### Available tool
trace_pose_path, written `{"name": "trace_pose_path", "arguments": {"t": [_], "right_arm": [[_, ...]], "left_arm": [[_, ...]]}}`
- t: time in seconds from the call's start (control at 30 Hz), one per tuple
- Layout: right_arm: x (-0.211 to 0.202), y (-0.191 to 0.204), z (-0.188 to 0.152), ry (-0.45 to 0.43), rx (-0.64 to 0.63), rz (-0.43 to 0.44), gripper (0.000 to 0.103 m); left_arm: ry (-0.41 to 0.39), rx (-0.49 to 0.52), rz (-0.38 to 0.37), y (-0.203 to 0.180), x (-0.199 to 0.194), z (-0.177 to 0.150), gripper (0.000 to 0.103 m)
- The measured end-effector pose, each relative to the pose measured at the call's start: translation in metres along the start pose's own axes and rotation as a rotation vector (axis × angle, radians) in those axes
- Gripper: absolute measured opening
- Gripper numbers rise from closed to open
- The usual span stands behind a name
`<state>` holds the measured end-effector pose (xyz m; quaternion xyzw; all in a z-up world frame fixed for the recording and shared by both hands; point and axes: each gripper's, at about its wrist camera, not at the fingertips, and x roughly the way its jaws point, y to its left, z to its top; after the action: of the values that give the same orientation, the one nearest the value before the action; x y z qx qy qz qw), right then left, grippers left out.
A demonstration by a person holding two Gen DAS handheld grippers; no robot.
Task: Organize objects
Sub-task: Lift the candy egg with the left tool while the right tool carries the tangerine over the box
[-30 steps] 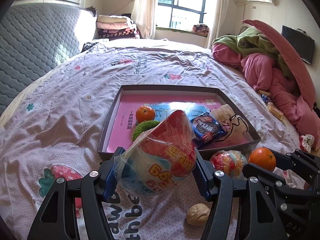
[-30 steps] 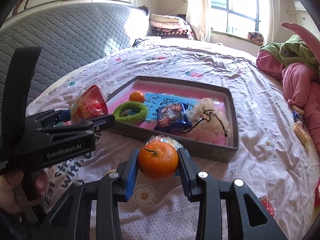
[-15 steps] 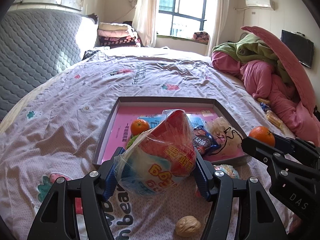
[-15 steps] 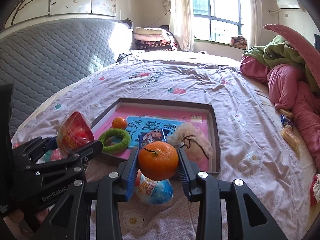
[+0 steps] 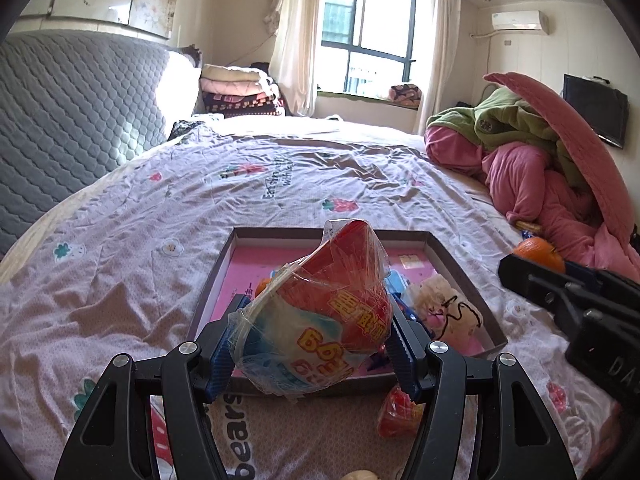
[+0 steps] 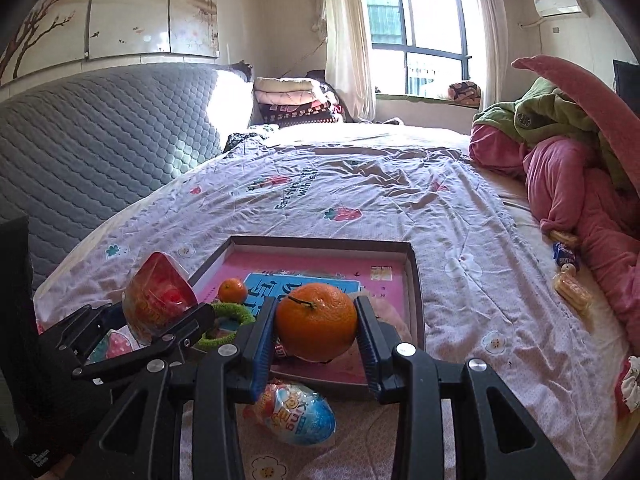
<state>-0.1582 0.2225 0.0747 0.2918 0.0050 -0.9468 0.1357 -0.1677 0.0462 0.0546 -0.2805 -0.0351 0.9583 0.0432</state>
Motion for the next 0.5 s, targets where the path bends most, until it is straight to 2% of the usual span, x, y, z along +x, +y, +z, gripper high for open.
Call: {"name": "trace_pose_path", "arguments": {"t": [0.23,0.5], "right_arm": [[-0.003,-0.013,0.019,-0.029,-0.003,-0.026,0.038],[0.009,-0.024,0.026,-0.015,-0.005,-0.033,0.038]], "left_arm": [[-0.003,-0.022,0.02,0.007,0.013,0.012,0.066],[-0.012,-0.044,0.023,0.005,0.023,0.032,0.066]]}}
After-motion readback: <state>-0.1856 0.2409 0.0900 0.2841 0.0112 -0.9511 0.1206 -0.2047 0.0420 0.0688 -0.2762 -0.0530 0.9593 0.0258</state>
